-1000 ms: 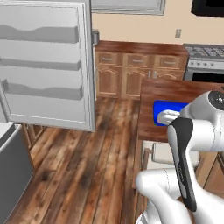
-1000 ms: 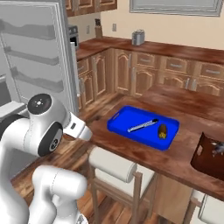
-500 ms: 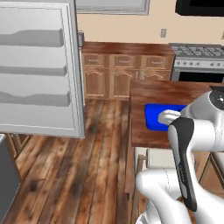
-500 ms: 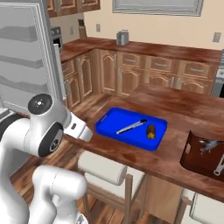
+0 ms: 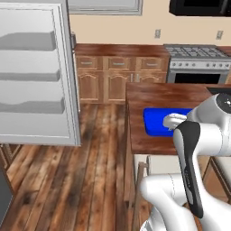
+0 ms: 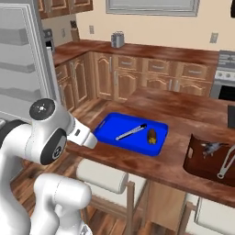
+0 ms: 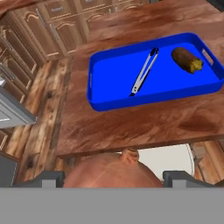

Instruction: Gather the onion and sweet potato from the fridge and place them on a tray on the dining counter. Then gather the chicken drumstick and fish from the fridge and place them on the other tray.

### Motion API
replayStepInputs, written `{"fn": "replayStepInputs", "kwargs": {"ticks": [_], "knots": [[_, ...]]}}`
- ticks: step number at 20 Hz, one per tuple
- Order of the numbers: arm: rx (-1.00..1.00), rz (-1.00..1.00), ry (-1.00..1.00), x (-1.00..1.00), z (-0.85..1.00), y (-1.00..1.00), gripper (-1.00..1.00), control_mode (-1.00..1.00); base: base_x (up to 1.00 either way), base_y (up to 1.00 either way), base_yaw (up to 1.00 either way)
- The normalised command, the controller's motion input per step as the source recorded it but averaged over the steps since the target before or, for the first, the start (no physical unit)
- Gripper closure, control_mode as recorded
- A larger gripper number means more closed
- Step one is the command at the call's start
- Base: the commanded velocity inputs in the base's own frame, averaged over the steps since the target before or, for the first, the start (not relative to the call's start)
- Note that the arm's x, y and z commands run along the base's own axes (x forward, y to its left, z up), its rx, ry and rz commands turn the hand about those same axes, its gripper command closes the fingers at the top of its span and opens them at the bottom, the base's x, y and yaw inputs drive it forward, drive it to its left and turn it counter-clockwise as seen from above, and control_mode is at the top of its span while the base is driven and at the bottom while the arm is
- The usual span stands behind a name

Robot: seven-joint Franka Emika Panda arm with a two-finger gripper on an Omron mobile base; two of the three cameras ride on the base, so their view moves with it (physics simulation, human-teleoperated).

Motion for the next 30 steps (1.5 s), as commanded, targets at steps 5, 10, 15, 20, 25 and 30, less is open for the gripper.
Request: {"fn": "replayStepInputs", "kwargs": {"ticks": [5,10,15,20,25,30], "knots": [[0.00,0.00,0.00,0.00,0.00,0.00,1.00,1.00,0.26,0.00,-0.15],[0.00,0.00,0.00,0.00,0.00,0.00,1.00,1.00,0.29,0.00,-0.15],[0.00,0.00,0.00,0.00,0.00,0.00,1.00,1.00,0.42,0.00,-0.14],[0.00,0.00,0.00,0.00,0.00,0.00,1.00,1.00,0.46,0.00,-0.11],[0.00,0.00,0.00,0.00,0.00,0.00,1.00,1.00,0.47,0.00,-0.12],[0.00,0.00,0.00,0.00,0.00,0.00,1.00,1.00,0.50,0.00,-0.11]]}}
